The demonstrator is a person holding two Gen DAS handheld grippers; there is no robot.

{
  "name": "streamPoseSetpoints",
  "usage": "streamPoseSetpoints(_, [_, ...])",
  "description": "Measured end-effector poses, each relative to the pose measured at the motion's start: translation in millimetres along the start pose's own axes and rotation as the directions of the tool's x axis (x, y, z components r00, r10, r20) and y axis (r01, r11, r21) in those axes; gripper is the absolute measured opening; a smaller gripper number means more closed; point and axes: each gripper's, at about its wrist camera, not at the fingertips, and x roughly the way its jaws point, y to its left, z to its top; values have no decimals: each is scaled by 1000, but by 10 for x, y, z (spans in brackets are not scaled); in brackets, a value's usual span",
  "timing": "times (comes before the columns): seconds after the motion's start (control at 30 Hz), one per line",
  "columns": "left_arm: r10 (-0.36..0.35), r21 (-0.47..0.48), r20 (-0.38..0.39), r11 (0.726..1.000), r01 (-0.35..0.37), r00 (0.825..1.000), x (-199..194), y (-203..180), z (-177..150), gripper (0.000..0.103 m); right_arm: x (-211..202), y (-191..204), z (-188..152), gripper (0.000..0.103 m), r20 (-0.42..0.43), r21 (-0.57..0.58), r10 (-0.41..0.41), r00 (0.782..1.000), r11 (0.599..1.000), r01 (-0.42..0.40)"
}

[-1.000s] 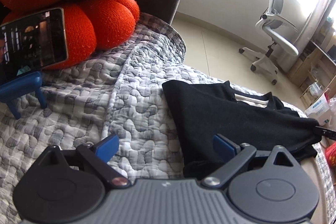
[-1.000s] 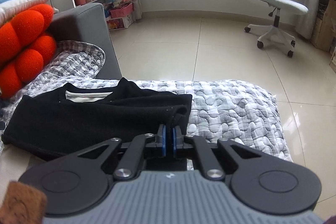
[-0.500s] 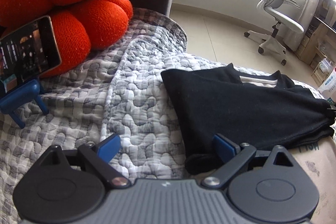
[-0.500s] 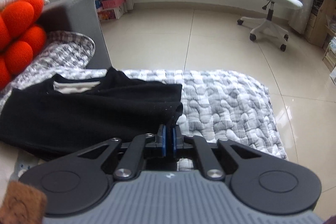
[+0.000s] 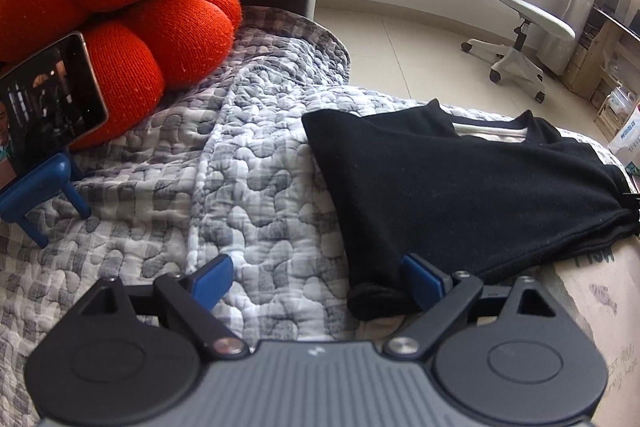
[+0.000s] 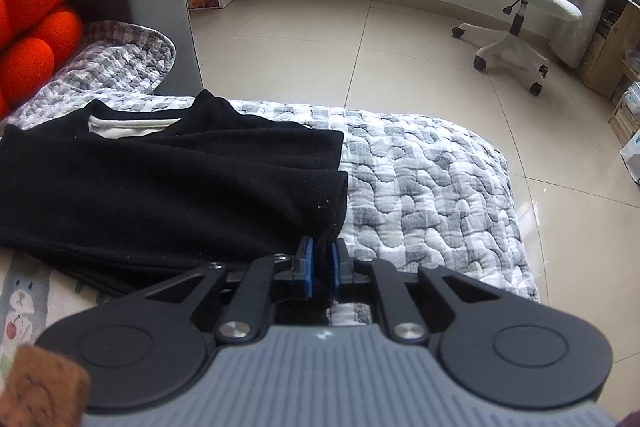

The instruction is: Fold clothes

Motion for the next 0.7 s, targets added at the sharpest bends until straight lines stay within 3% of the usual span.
streamPoseSetpoints(0.37, [-13, 45, -20, 999, 14, 1000, -60, 12, -38, 93, -51, 5, -4, 11, -14, -34, -11, 1000, 999, 10])
streamPoseSetpoints(0.57, [-29, -70, -16, 997, 28, 999, -117, 250, -5, 92, -95, -20, -1, 9, -19, -49, -19, 1000, 999, 18])
streamPoseSetpoints(0.7, [-84, -225, 18, 970, 86, 996, -174, 479, 5, 88, -127, -95, 33, 9, 4, -8, -2, 1000, 1000, 2])
